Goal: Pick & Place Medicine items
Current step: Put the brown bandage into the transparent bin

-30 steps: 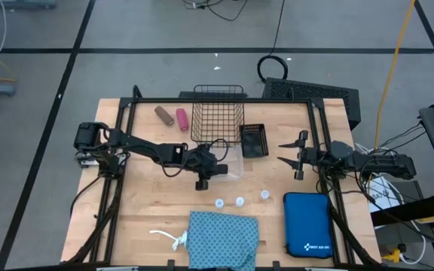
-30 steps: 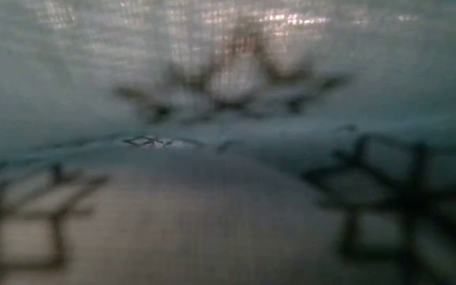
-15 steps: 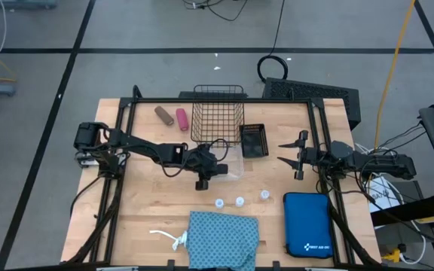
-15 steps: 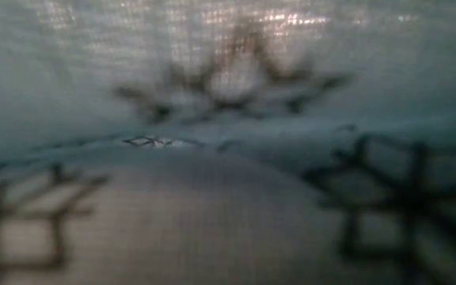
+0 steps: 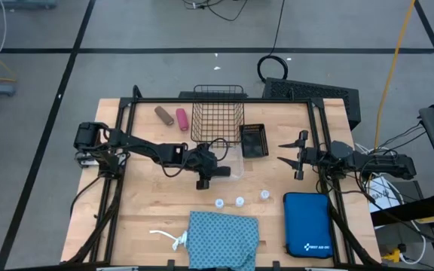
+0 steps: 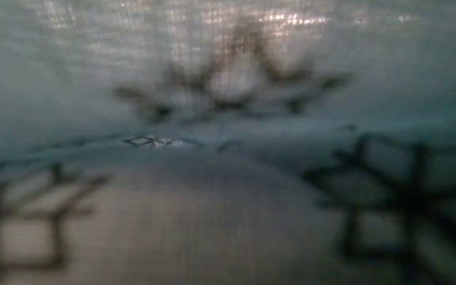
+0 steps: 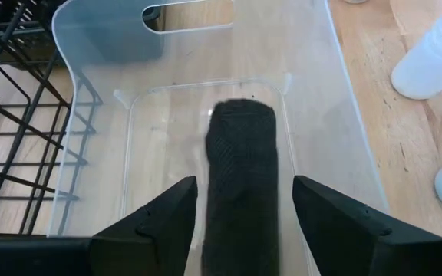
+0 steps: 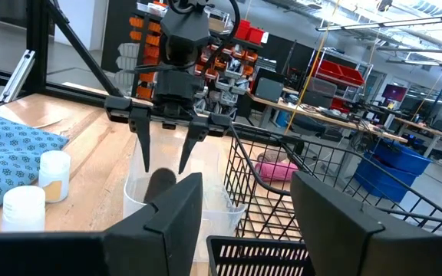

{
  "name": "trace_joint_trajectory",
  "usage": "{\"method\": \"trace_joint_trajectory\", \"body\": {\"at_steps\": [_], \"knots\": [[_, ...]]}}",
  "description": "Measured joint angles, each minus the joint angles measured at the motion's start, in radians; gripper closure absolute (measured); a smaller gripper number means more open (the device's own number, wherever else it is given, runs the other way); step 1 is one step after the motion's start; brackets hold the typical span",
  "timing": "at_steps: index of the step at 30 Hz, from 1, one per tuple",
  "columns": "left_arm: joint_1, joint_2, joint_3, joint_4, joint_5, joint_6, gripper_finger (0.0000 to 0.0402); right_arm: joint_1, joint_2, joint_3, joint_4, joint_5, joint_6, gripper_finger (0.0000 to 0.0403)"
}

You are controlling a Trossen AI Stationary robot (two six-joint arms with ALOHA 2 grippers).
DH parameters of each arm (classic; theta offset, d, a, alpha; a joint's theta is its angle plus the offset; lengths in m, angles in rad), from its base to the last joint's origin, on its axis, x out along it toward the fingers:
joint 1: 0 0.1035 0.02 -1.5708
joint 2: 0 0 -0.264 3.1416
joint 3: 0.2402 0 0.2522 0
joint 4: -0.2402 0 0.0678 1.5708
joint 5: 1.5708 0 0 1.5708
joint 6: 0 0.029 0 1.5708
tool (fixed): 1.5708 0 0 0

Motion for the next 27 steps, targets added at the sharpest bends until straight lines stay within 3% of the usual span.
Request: {"method": "trace_joint_trajectory", "body": {"at_steps": [12,21,27], "knots": [[0.001,-0.049,-0.002,-0.005,-0.001,0.011,0.0182,0.0,0.0,0.0,0.0,0.0,0.0,0.0212],[0.001,-0.182,-0.001,-0.012,-0.001,0.011,0.0177,0.0,0.0,0.0,0.0,0.0,0.0,0.0213],[0.001,-0.323,-0.001,-0.141,-0.038,0.012,0.0189,0.0,0.0,0.0,0.0,0.0,0.0,0.0212]]}}
